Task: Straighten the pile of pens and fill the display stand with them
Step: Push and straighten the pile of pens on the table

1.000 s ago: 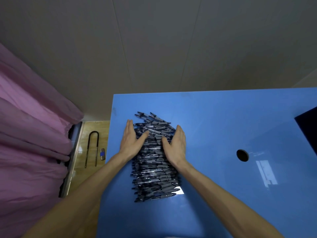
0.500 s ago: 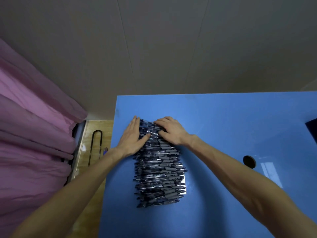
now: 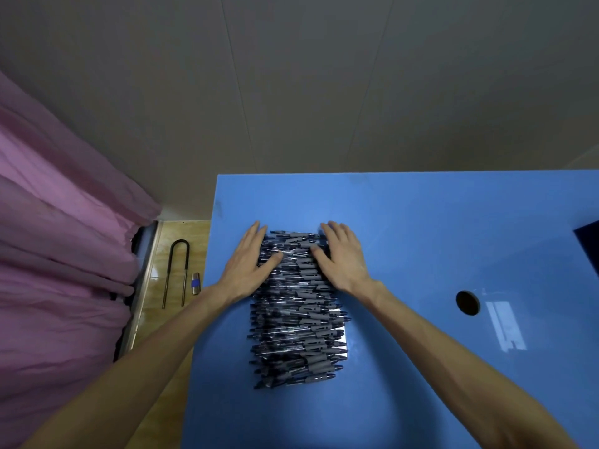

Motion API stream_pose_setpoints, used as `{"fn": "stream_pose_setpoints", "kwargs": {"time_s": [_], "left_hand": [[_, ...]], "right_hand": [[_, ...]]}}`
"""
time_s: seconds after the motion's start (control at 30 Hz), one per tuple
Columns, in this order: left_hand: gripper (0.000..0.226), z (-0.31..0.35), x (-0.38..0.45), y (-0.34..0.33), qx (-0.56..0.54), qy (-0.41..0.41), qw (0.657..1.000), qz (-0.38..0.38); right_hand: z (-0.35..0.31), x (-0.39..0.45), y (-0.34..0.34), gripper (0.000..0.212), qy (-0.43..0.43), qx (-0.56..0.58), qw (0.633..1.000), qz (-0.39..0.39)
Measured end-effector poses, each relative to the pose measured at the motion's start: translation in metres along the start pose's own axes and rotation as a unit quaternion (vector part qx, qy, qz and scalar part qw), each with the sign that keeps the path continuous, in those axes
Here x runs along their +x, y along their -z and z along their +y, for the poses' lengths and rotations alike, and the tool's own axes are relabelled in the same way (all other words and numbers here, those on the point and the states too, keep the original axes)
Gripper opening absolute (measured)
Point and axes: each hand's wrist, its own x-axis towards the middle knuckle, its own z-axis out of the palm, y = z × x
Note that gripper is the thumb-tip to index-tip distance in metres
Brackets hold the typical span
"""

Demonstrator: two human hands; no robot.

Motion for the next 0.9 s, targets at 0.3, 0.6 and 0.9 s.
{"fn": "stream_pose_setpoints", "kwargs": {"time_s": [0.3,0.6,0.9], "left_hand": [[0.073,-0.001,-0.001,-0.001,-0.061,-0.009,0.998,0.023],[0.085,0.004,0.005,-0.003,-0.148,0.058,0.987,0.027],[0.06,0.004,0.008,0.001,-0.087,0.024,0.996,0.02]], "right_hand": [[-0.008,-0.009,-0.008,0.069,0.029,-0.017,0.999,0.001],[-0.024,-0.014,-0.003,0.069,-0.135,0.044,0.986,0.086],[-0.037,0.018,0.0,0.058,-0.033,0.071,0.997,-0.01]]}}
